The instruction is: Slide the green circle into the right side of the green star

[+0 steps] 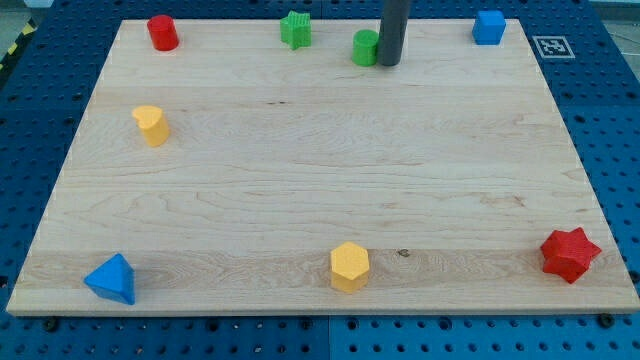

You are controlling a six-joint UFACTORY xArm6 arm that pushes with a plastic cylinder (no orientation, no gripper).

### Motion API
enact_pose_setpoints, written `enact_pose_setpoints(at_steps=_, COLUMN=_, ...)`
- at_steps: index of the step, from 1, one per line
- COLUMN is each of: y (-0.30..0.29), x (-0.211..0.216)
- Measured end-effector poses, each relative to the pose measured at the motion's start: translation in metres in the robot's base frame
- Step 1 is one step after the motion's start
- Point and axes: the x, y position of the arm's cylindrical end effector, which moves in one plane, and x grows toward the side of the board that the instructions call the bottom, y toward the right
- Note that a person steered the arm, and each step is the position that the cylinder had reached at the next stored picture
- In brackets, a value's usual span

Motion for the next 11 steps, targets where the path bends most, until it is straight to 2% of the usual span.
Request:
enact_pose_setpoints(at_steps=4, y=-0.03, x=-0.002)
enact_pose_setpoints(at_steps=7, y=-0.024, x=-0.016)
enact_pose_setpoints(at_steps=11, y=-0.046, x=-0.042)
